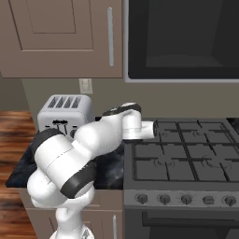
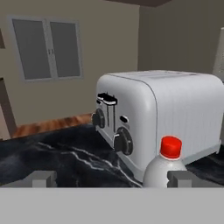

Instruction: Place the drinks on the dining counter in a tight cluster.

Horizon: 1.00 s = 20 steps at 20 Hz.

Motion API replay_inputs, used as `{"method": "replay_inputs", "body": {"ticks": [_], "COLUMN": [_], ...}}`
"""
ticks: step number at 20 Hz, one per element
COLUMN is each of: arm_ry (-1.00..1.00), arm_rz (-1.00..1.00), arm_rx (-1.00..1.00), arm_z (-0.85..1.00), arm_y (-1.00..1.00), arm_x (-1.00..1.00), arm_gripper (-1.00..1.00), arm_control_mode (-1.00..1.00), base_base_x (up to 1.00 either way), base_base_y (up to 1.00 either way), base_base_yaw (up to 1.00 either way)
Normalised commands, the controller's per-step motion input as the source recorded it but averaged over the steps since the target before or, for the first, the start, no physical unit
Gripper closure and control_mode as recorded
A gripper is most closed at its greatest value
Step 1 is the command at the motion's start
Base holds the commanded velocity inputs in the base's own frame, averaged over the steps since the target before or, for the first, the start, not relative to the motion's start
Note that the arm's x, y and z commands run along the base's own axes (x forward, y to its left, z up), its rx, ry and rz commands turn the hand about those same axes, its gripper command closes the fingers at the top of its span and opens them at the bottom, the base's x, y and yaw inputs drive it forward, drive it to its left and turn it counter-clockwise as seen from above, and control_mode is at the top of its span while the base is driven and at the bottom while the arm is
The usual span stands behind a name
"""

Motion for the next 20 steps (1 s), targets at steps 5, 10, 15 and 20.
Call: {"method": "replay_inputs", "body": {"ticks": [5,10,15,20], "arm_ry": [-0.03,-0.04,-0.02,-0.02], "arm_rz": [0.0,0.0,0.0,0.0], "arm_rx": [0.0,0.0,0.0,0.0], "arm_z": [-0.12,-0.09,-0.12,-0.17], "arm_y": [0.0,0.0,0.0,0.02], "arm_x": [0.18,0.13,0.22,0.24], "arm_gripper": [-1.0,-1.0,-1.0,-1.0], "arm_control_mode": [-1.0,-1.0,-1.0,-1.0], "base_base_x": [0.0,0.0,0.0,0.0], "base_base_y": [0.0,0.0,0.0,0.0], "base_base_yaw": [0.0,0.0,0.0,0.0]}}
